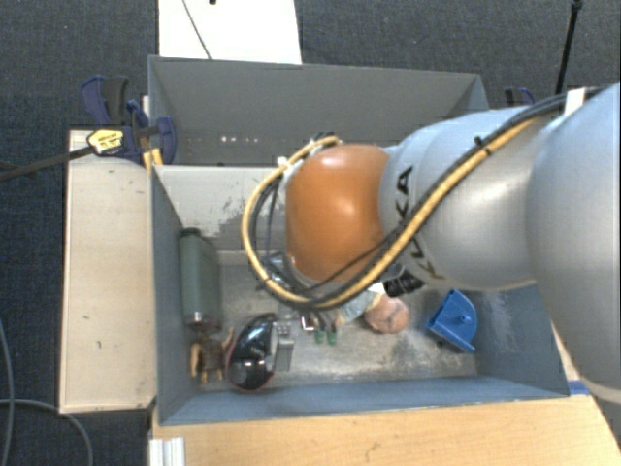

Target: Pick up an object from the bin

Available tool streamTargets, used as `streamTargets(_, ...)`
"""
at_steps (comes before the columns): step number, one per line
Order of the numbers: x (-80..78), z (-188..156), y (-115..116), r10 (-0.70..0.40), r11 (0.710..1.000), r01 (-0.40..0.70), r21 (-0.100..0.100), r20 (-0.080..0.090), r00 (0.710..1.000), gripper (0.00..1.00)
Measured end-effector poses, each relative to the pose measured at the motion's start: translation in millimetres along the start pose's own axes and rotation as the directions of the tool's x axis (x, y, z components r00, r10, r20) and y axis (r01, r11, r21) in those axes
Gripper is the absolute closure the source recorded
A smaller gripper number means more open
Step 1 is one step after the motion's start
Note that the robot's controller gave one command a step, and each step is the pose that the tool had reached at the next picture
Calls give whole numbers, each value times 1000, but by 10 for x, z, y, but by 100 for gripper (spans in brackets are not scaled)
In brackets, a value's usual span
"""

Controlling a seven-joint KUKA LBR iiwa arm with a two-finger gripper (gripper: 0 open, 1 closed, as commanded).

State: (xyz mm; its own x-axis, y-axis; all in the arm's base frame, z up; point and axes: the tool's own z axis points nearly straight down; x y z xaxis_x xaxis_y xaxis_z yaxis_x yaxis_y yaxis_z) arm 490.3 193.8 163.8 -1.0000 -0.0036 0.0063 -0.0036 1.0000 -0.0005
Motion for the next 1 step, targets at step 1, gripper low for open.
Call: streamTargets(1, -20, -46, -11, 7, 1000, -7, -2, 8, 1000, 0)
